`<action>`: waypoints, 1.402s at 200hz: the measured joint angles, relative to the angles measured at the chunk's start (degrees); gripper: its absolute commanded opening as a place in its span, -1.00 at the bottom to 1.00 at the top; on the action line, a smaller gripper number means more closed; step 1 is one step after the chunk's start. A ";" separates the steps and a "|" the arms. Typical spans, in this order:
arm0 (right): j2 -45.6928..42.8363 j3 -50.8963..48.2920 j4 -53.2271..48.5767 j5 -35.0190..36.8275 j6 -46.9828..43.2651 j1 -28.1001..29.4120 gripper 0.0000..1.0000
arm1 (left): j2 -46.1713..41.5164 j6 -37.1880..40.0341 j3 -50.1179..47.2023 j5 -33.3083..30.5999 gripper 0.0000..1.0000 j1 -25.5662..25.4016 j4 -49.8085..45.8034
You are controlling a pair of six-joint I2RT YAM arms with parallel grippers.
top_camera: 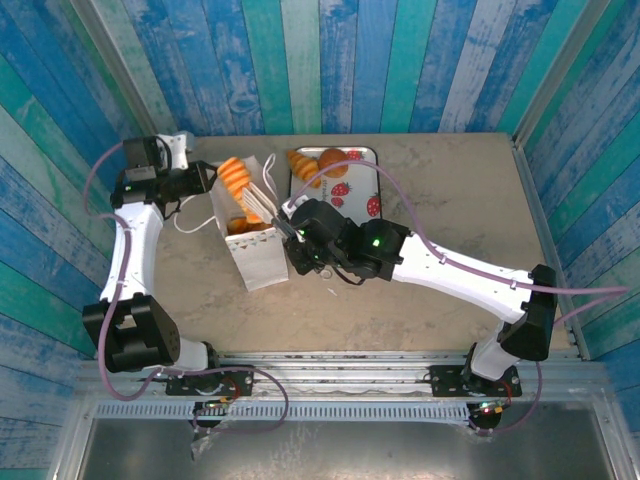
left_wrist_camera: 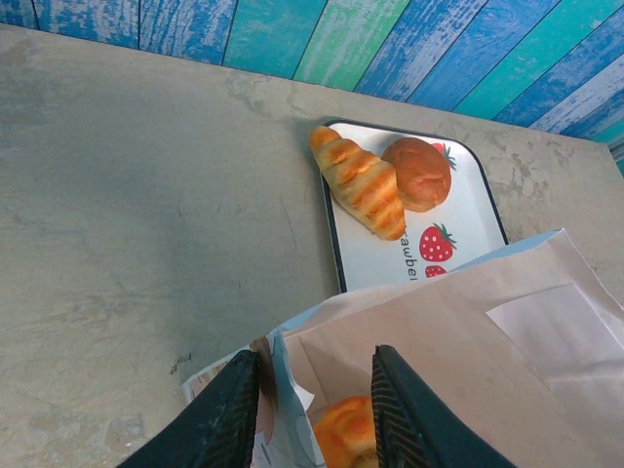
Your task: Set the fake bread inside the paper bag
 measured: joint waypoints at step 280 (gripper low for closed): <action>-0.13 0.17 -0.68 0.76 0.22 0.04 -0.03 | 0.00 -0.04 0.04 0.28 -0.33 0.00 0.00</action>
